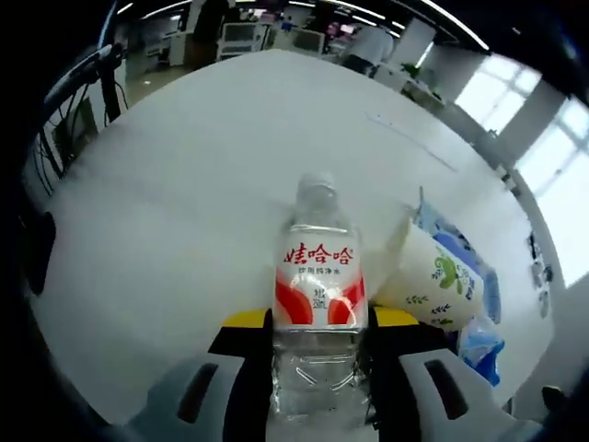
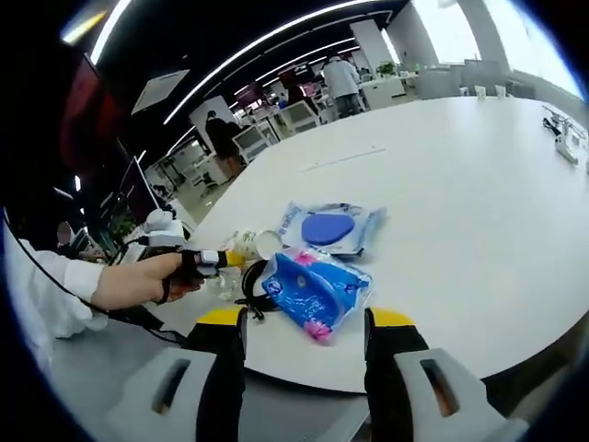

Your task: Arrange the tabletop items into an orderly group along one side of the table until the central work area is clear of visible clutter.

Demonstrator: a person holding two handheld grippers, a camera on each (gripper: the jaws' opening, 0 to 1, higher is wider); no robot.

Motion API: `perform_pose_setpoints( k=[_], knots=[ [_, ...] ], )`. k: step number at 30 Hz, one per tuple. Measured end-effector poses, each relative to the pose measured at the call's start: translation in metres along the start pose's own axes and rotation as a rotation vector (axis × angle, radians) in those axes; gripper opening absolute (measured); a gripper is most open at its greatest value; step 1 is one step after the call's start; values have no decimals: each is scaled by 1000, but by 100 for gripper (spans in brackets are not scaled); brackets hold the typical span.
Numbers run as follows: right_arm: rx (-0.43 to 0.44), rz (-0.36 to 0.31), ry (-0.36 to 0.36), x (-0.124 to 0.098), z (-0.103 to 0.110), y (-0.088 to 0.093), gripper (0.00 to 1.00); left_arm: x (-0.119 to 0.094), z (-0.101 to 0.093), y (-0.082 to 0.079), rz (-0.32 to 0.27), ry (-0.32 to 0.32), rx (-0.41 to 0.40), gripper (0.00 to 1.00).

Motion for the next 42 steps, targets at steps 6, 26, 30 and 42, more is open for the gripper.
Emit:
perform_pose_setpoints(
  k=[6,26,30,42],
  knots=[
    [-4,-5,3,1,-2,-1,48,-9,2,1,-23,32,-49,35],
    [-29,-103,-145,19,19,-63,48,-51,9,-33,-198,109,-42,35],
    [-72,-96,-213,35,34,-82,49,-63,5,-36,-227,130,-36,36],
    [-41,-126,-466,92,94,-156,50,-104,-8,-56,-313,239,43,36]
  ],
)
Point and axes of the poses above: the point that each gripper's makers call its tool centre point, and the gripper's own axes: x roughly forward along the fingers, z roughly to its left, y roughly out of its underside, the point moved 7 cm from there along -x, roughly backward along the fingers, and after that the axes turned 2 degrees about -x, right-handed, at the moved point
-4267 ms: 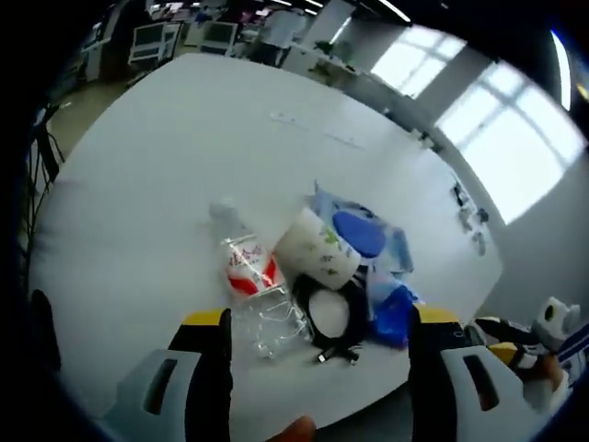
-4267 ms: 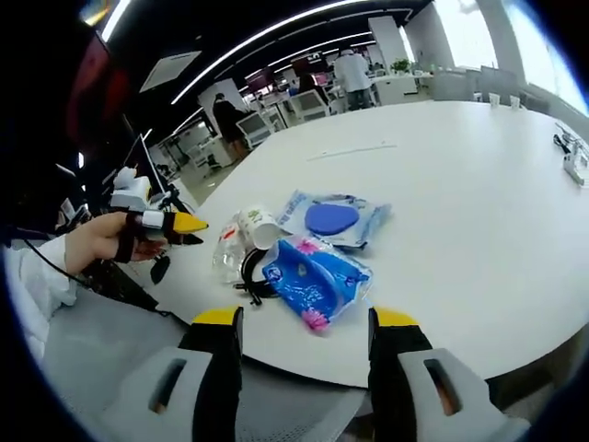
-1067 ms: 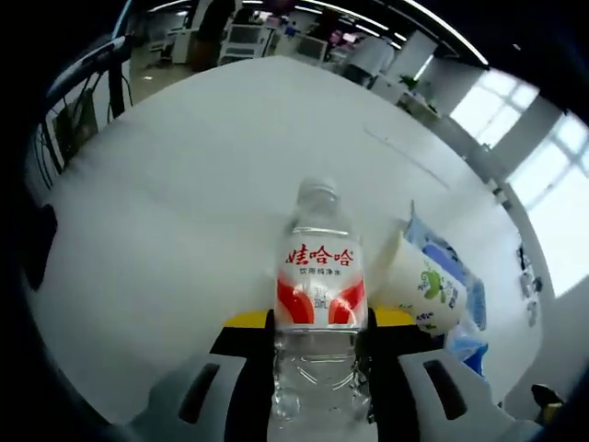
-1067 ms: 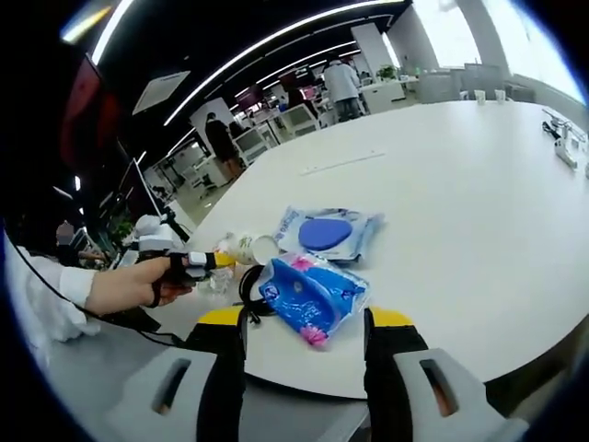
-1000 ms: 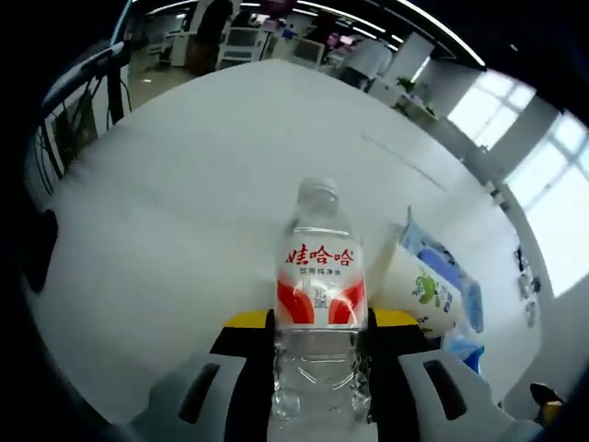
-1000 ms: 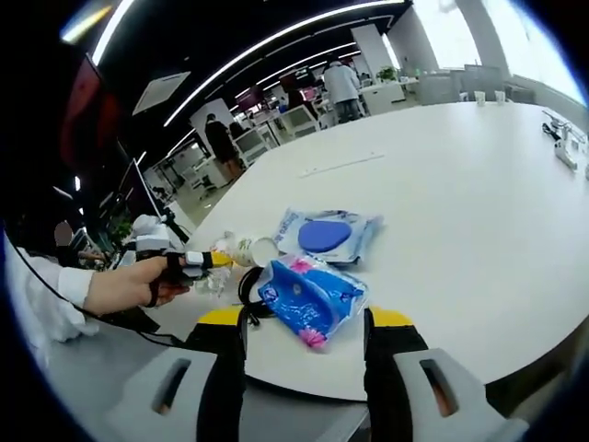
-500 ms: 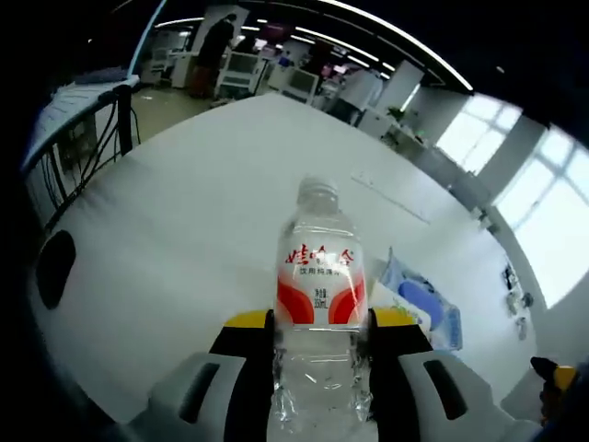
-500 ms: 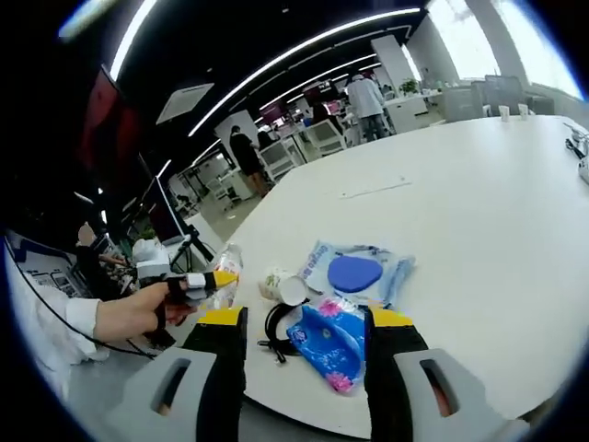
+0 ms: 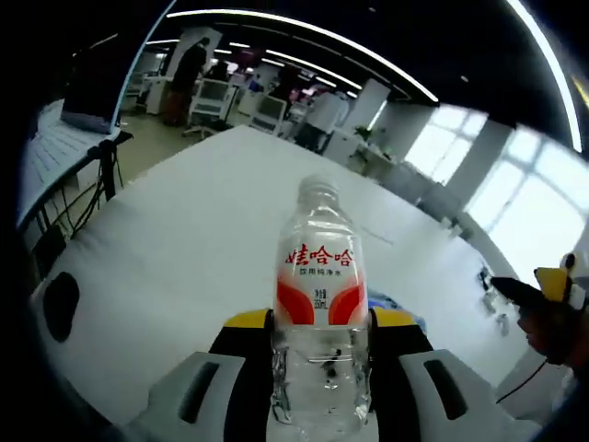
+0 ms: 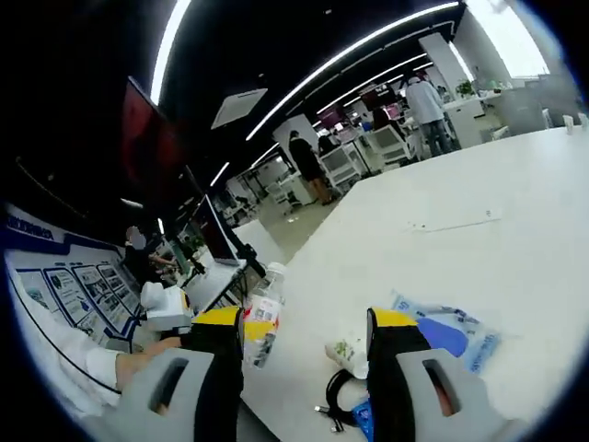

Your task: Arrange the tabletop items into an orderly group along one side of the table until the central work area is clear of visible clutter.

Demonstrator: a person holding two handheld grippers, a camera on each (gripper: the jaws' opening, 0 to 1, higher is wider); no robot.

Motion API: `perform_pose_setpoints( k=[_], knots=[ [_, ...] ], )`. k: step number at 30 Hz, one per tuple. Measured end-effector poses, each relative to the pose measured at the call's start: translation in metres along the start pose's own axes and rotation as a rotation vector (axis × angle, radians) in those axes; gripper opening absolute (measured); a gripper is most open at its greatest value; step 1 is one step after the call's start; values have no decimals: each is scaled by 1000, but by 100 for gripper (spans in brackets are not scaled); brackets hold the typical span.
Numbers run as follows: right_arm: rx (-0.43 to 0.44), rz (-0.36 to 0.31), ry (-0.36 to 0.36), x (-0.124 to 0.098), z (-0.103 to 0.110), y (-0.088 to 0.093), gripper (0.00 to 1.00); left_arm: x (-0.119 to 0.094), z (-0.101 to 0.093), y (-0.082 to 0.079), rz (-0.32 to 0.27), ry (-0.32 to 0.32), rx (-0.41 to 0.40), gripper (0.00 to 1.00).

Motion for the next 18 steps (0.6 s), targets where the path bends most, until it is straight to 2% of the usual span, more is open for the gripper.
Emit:
perform_pose_setpoints(
  k=[3,5,8,16,18],
  knots=[
    [6,-5,-29,19,6,-5,50,-4,-4,-4,-13,15,8,36],
    [1,9,-45,31,12,-4,50,-8,-8,-5,-20,23,21,36],
    [38,45,-78,52,17,-2,50,-14,-14,-7,-24,44,26,36],
    [77,100,-122,87,20,-3,50,-26,-31,-5,-31,135,71,36],
    [87,108,-133,91,22,-3,50,-25,-32,-3,-20,137,105,36]
  ],
)
Point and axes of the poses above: the point that each gripper's makers call its tool centre point, and the gripper's own axes: x roughly forward along the fingers, z roughly to its left, y roughly out of its underside, the point moved 7 cm from there along -x, roughly backward along the fingers, and after that the axes turned 2 degrees about -x, right-handed, at the moved point
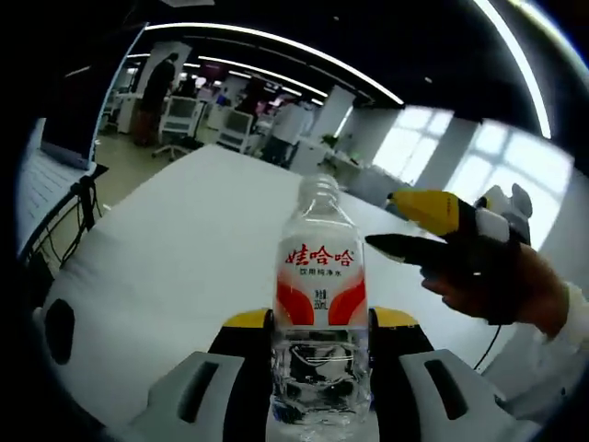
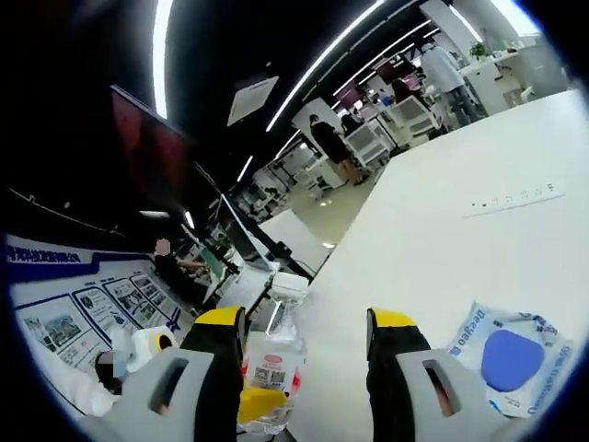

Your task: Arrange the tabletop items into an orderly group along one side of the table until the central work area is clear of visible clutter.

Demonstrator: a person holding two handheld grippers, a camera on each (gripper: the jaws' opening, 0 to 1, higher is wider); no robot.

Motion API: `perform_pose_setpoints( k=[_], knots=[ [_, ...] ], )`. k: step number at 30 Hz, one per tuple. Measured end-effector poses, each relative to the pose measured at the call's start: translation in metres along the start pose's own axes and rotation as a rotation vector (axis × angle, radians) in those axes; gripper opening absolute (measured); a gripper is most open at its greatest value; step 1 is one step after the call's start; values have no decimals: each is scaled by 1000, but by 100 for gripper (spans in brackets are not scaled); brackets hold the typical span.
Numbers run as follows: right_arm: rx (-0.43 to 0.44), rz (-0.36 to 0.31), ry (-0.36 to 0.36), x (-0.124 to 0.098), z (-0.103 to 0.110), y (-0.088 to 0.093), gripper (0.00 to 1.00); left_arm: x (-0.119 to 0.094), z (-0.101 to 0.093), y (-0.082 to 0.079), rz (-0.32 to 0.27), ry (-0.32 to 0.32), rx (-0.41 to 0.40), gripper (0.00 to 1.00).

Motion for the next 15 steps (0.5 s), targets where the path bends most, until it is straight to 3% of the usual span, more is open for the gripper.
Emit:
perform_pose_setpoints(
  k=[6,11,15],
  knots=[
    [30,-1,-39,8,10,-1,50,-1,-2,2,-3,26,4,37],
    [15,57,-35,19,6,7,50,-4,-8,3,-9,57,36,37],
    [31,53,-45,24,6,5,50,-8,-9,3,-12,69,42,37]
  ],
)
Point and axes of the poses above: the point that each gripper's makers call its tool centre point, and the gripper's own axes: x roughly forward along the fingers, z roughly to its left, y roughly out of its underside, the point moved 7 cm from there along -x, roughly backward along the fingers, and after that the axes turned 2 degrees about -x, right-handed, at the moved point
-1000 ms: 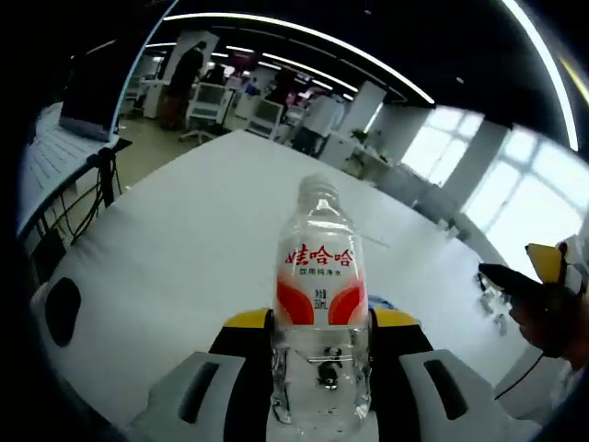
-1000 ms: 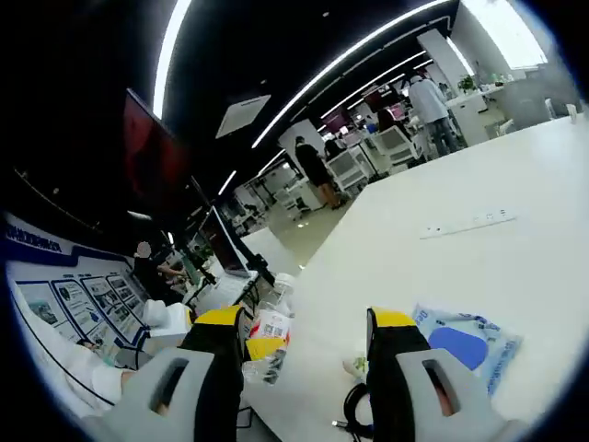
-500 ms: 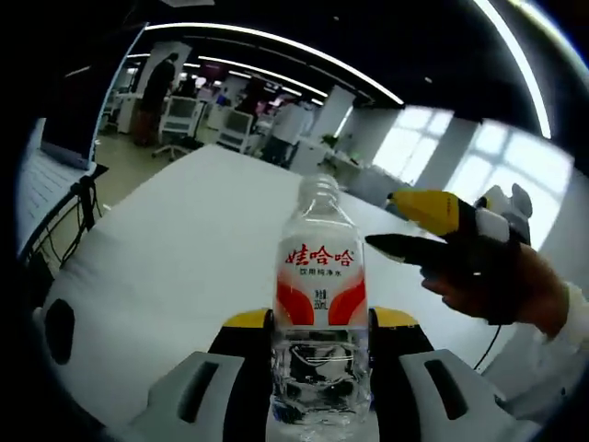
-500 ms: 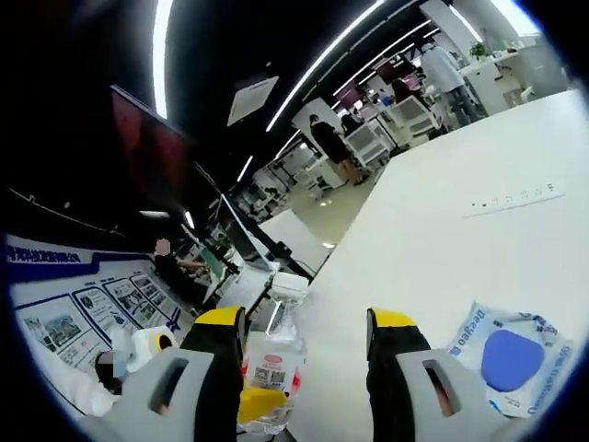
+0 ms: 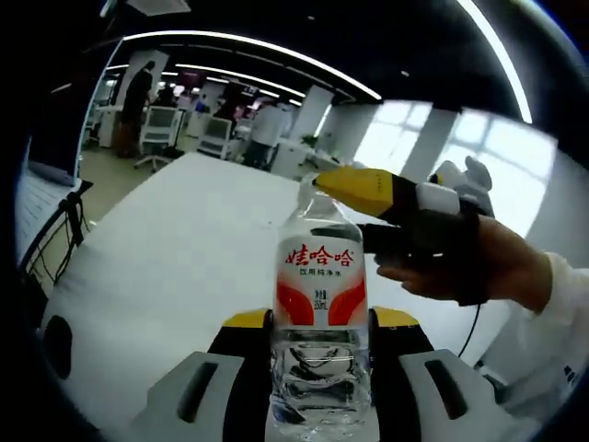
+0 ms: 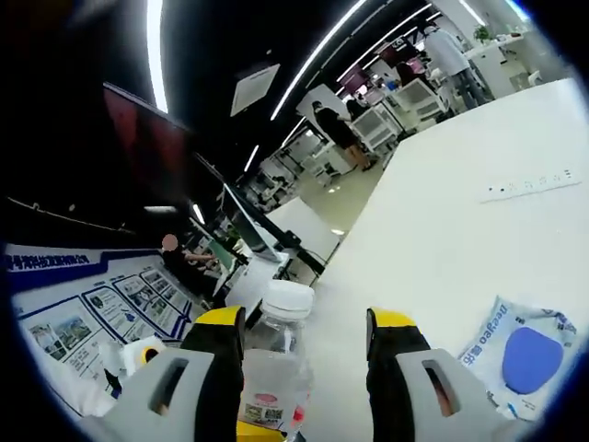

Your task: Arrange the tabletop items into an orderly group along one side of the table until the central work area is clear of visible clutter.

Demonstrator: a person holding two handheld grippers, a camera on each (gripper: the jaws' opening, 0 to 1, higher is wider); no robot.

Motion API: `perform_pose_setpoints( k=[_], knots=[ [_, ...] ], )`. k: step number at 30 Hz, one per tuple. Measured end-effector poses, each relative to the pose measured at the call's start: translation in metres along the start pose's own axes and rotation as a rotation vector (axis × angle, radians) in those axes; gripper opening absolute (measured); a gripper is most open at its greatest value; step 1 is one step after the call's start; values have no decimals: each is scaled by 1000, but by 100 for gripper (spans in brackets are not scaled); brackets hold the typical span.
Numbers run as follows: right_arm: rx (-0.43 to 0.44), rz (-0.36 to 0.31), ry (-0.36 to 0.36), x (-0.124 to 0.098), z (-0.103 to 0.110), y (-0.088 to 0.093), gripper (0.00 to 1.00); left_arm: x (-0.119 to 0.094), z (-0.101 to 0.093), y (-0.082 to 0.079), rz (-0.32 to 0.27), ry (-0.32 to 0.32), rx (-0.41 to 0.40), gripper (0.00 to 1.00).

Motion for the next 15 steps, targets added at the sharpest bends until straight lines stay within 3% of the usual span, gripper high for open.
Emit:
perform_pose_setpoints(
  k=[9,15],
  knots=[
    [-1,41,-31,10,6,8,46,-4,0,5,5,7,11,37],
    [20,32,-61,13,11,5,34,-6,-2,5,2,13,12,37]
  ],
)
Point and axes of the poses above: the point that each gripper's makers call its tool centre point, and the gripper's own axes: x roughly forward along the fingers, z roughly to its left, y roughly out of its underside, the point moved 7 cm from there along -x, roughly backward along the fingers, and after that the axes turned 2 degrees about -x, right-handed, at the moved point
